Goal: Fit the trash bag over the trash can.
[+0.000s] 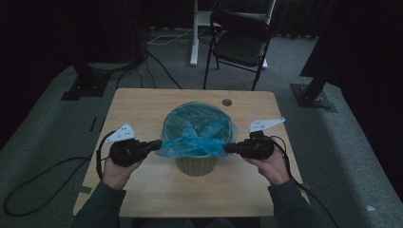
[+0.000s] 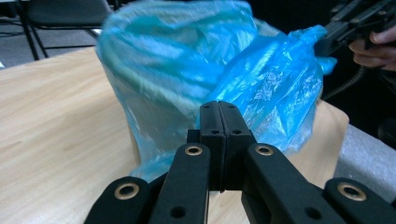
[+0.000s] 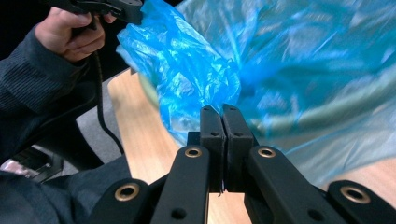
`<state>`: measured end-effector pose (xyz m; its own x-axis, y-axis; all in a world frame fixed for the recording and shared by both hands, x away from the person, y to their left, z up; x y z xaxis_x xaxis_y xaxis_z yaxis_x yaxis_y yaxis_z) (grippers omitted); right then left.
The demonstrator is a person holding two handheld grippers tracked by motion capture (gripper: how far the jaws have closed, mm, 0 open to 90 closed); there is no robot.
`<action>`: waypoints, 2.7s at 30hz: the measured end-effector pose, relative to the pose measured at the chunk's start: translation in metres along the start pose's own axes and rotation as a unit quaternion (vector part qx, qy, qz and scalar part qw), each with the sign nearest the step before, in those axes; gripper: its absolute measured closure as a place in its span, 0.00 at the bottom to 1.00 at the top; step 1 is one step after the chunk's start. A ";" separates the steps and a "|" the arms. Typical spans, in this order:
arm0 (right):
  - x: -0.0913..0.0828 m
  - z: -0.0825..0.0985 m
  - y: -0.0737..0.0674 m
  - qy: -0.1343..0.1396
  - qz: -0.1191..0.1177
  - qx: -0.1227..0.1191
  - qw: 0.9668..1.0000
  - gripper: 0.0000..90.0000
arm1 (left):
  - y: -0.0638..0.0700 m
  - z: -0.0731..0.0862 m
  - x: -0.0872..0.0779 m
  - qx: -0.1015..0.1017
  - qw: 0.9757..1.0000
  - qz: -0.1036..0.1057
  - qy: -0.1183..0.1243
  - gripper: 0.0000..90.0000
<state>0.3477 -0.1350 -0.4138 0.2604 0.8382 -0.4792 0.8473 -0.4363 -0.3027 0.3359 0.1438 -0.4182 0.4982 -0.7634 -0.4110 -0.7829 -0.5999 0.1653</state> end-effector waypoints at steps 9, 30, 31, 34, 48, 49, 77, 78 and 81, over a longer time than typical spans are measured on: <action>0.006 0.020 -0.001 -0.016 -0.026 0.007 1.000 0.99 | 0.007 0.025 0.015 0.007 0.999 0.023 -0.025 1.00; 0.012 0.050 0.019 -0.058 0.000 0.026 0.998 0.95 | -0.006 0.053 0.031 -0.002 0.997 0.024 -0.069 0.99; 0.011 0.051 0.021 -0.058 0.000 0.028 0.998 0.95 | -0.008 0.054 0.031 -0.005 0.997 0.020 -0.070 0.99; 0.009 0.054 0.026 -0.064 0.016 0.029 0.997 0.94 | -0.016 0.058 0.030 -0.017 0.997 0.013 -0.074 0.93; -0.031 0.043 0.035 -0.039 0.055 0.025 0.997 0.64 | -0.035 0.025 0.004 -0.048 0.999 -0.014 -0.013 0.79; -0.034 0.042 0.036 -0.040 0.056 0.026 0.997 0.63 | -0.036 0.021 0.003 -0.047 0.999 -0.016 -0.010 0.78; -0.003 -0.036 0.081 0.049 0.159 0.003 0.986 0.82 | -0.065 -0.040 0.050 -0.057 0.998 -0.041 0.000 0.70; -0.001 -0.038 0.082 0.052 0.158 0.001 0.986 0.82 | -0.066 -0.041 0.052 -0.059 0.997 -0.041 0.000 0.70; 0.006 -0.044 0.087 0.056 0.159 0.000 0.986 0.81 | -0.070 -0.043 0.059 -0.062 0.997 -0.045 0.000 0.70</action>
<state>0.4439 -0.1532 -0.4068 0.5616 0.6904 -0.4560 0.7149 -0.6824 -0.1528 0.4359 0.1305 -0.4152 0.5634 -0.7056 -0.4298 -0.6836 -0.6903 0.2371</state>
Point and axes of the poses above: each handheld gripper's, and its own axes: x roughly forward along the jaws, z roughly out of its underside, y roughly to its right, the point moved 8 cm from there along x, roughly forward along the jaws, and after that the axes turned 2 degrees about y, right-handed, at the moved point
